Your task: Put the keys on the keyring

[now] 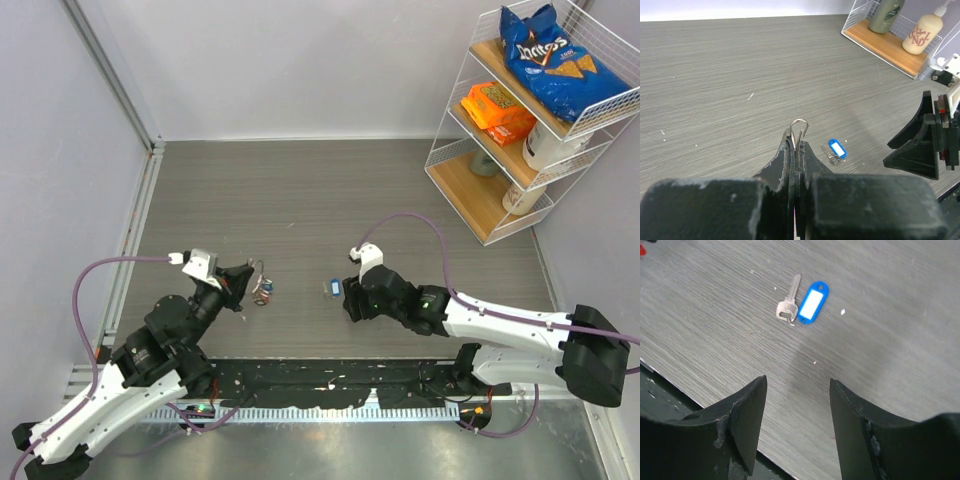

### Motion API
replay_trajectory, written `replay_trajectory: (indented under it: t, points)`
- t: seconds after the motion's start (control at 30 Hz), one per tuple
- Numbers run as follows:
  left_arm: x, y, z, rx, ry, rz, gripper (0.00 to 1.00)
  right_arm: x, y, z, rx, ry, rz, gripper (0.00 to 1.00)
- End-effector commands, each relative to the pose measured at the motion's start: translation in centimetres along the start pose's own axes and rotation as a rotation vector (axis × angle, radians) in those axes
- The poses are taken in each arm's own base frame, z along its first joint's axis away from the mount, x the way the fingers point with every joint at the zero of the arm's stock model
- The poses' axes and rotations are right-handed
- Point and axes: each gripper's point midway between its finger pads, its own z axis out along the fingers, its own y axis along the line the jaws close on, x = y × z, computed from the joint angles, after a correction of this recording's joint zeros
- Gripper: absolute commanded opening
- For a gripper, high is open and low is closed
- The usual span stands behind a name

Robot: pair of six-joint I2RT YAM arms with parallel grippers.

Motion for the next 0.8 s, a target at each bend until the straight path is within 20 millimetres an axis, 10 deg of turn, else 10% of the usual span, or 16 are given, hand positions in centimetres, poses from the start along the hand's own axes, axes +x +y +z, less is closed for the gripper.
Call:
replay_trajectory:
  t: [0.0,0.37,0.77]
  points:
    - [-2.7,-1.1,0.1,0.051,-0.087,-0.005,0.00,-3.9,1.3,-1.4,-0.014,-0.065,-0.307,0.58]
    - [-1.8,-0.8,0.0,0.053,-0.090,0.012,0.00,-6.3,0.7,0.5,-0.021,-0.109,-1.195,0.64]
    - [-1.9,-0.8,-0.5,0.072,-0.137,-0.013,0.00,-2.2,2.4,4.1,-0.297,-0.081,-1.434,0.60]
